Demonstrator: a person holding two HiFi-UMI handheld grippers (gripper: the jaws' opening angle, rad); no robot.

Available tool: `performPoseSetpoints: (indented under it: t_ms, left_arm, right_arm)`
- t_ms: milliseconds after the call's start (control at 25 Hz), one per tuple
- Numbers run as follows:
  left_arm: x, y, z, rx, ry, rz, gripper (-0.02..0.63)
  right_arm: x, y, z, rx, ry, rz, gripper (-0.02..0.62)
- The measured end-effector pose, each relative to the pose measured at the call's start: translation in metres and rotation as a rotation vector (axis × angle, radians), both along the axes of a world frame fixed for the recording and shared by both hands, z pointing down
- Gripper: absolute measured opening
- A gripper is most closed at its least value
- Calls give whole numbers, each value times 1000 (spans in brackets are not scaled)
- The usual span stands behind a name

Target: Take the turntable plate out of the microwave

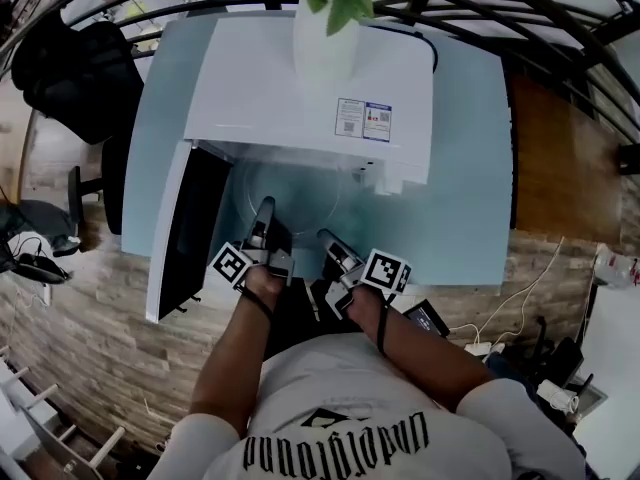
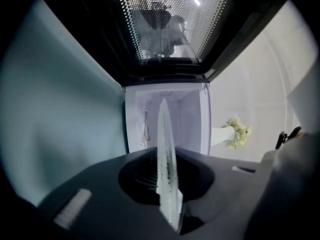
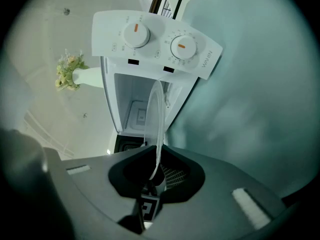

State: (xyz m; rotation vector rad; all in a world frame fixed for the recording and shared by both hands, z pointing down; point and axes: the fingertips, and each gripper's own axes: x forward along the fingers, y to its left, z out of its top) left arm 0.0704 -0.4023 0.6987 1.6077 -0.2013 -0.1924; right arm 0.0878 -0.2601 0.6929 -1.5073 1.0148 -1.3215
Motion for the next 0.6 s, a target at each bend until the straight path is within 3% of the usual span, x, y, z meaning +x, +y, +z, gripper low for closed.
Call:
performPoseSetpoints:
  t_ms: [400,600]
  left_arm:
    - [-27,10,-24,7,3,-31,74]
    - [-39,10,-28,12,4,6,74]
  right_arm:
    - [-22,9,-22,19,16,-38,29]
    - [-38,10,-30,26,35,-11,31]
